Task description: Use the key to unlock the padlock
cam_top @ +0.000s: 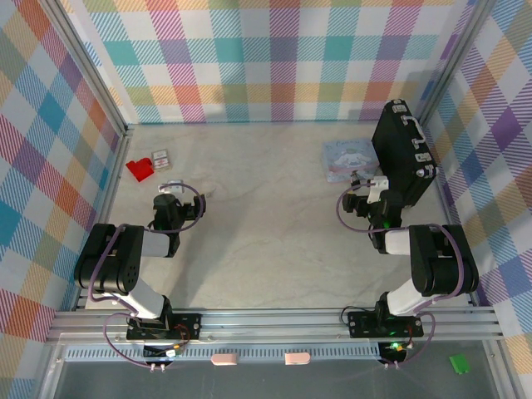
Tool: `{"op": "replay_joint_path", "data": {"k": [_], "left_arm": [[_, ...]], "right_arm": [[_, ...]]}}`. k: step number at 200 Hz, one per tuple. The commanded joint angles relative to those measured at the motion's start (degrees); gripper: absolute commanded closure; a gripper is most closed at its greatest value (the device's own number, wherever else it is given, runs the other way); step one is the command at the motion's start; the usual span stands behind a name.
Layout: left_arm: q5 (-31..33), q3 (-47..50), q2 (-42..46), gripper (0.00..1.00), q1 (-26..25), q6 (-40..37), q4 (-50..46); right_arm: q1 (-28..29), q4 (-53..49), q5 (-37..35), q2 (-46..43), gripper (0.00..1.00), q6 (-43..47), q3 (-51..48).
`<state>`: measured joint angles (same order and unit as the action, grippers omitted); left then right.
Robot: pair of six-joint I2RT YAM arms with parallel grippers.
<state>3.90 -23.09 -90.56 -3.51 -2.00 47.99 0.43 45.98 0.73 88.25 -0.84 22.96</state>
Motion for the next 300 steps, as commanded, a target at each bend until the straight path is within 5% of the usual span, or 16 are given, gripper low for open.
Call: {"op": "replay_joint_path", "data": {"k": [1, 123, 163, 222, 267, 281, 300], "left_arm": [[-0.38, -1.08, -0.05, 0.00, -0.03, -0.08, 0.31], [-0.43, -1.10, -0.05, 0.00, 0.08, 0.06, 0.27], [-0.52, 0.51, 5.01, 0.00, -0.09, -0.17, -0.72], [8.47, -5.50, 32.76, 0.00, -1.57, 11.97, -35.21], [17.67, -21.78, 33.98, 0.00, -1.33, 34.57, -70.36], [15.03, -24.87, 31.02, 0.00, -1.03, 36.13, -74.96], [2.82, -29.21, 24.90, 0.00, -0.94, 32.25, -76.67]], "right_arm": [[-0.25, 0.43, 1.11, -0.36, 0.01, 0.39, 1.12], [-0.32, 0.55, 1.03, -0.66, 0.01, 0.40, 0.94], [-0.33, -4.46, 1.90, -10.60, 0.01, 0.45, -1.07], [-0.23, -26.01, 4.72, -33.72, 0.01, -8.67, 4.10], [-0.29, -53.67, -3.31, -45.56, 0.01, -25.83, 13.45], [-0.31, -60.57, -6.98, -48.99, 0.01, -33.12, 13.09], [-0.28, -61.01, -2.05, -53.43, 0.01, -32.97, 10.40]]}}
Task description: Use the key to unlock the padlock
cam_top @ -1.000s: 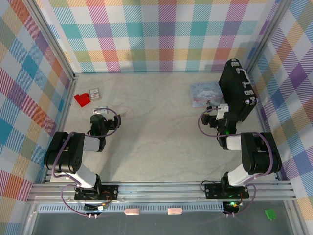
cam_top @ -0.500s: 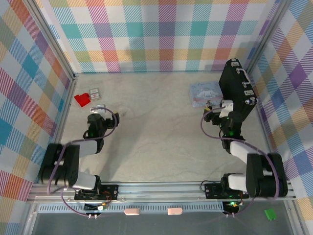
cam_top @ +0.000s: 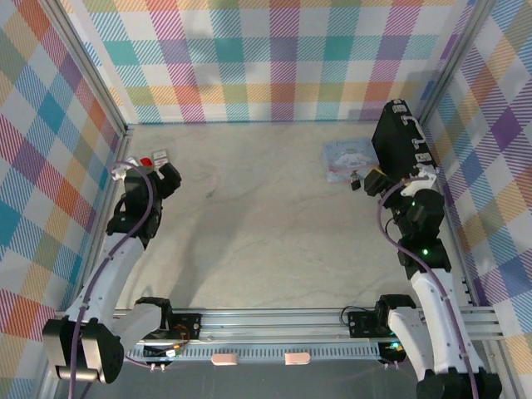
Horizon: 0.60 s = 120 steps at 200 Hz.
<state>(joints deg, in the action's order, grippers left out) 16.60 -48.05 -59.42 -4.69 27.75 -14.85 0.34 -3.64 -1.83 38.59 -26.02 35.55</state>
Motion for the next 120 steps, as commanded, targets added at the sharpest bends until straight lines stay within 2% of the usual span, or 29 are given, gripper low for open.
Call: {"op": "replay_joint_path", "data": {"k": [1, 13, 24, 56, 120], "left_arm": [[-10.56, -4.51, -6.64, 0.00, 0.23, 2.27, -13.95], [-17.94, -7.81, -11.20, 0.00, -0.02, 0.40, -15.29], [-19.66, -10.42, -14.89, 0.00, -0.94, -0.19, -17.05], [-18.80, -15.10, -23.55, 0.02, -3.46, -1.98, -18.40], [-11.40, -27.66, -42.51, 0.16, -7.27, -8.29, -24.61]], "right_arm": [[-0.18, -11.44, 0.90, -3.95, 0.01, -7.85, -2.30], [-0.17, -12.22, 4.07, -5.49, 0.01, -8.84, -3.39], [-0.20, -12.70, 6.65, -6.14, 0.01, -9.91, -4.16], [-0.18, -11.96, 12.08, -4.92, 0.01, -12.90, -5.66], [-0.18, -7.38, 17.42, -1.86, 0.01, -19.53, -9.26]]}}
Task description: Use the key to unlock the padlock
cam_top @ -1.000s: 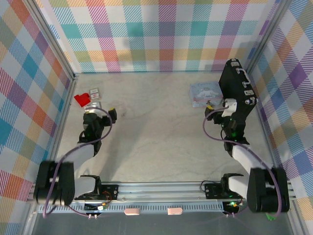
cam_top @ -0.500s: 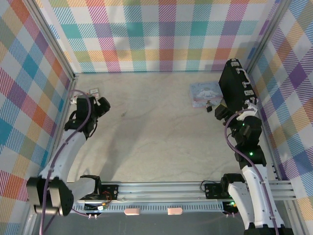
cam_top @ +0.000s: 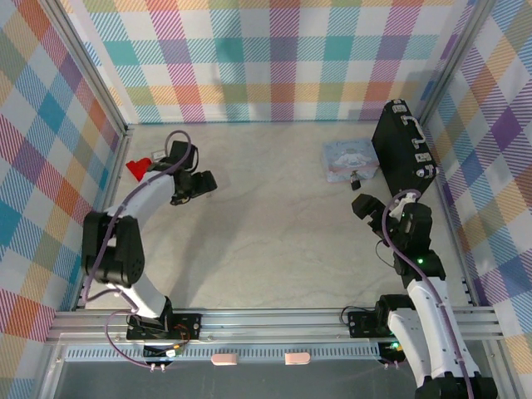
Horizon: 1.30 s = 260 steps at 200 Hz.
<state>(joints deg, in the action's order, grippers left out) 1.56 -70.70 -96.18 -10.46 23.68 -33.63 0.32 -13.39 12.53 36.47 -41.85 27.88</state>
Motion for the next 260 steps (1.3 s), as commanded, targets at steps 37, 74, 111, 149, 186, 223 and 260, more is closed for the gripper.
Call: {"op": "replay_joint_path", "data": {"k": [37, 74, 111, 149, 186, 223, 260], "left_arm": [[8.65, -12.02, -13.42, 0.24, -2.98, -9.68, -9.19], [8.56, -16.29, -18.96, 0.34, -3.25, -13.18, -9.82], [8.85, -20.62, -23.61, 0.44, -4.29, -15.63, -12.43], [7.93, -21.59, -25.81, 0.52, -4.92, -16.12, -12.60], [6.63, -21.47, -26.63, 0.64, -5.14, -15.26, -12.65], [4.42, -18.12, -24.73, 0.83, -5.19, -13.85, -9.98], [1.79, -14.50, -21.34, 0.96, -5.19, -10.14, -6.53]], "right_arm": [[-0.07, 2.88, 3.37, 0.18, 0.01, -5.01, -3.70], [-0.09, 1.88, 3.90, 0.27, 0.01, -5.00, -3.88], [-0.10, 1.59, 3.99, 0.27, 0.01, -5.35, -3.96], [-0.05, 1.77, 4.08, 0.52, 0.01, -5.79, -4.06], [-0.12, 1.49, 4.43, 1.19, 0.01, -6.14, -3.71], [-0.06, 1.45, 4.67, 1.66, 0.01, -7.00, -3.54], [-0.09, 2.03, 5.78, 2.29, 0.01, -8.00, -3.53]]}}
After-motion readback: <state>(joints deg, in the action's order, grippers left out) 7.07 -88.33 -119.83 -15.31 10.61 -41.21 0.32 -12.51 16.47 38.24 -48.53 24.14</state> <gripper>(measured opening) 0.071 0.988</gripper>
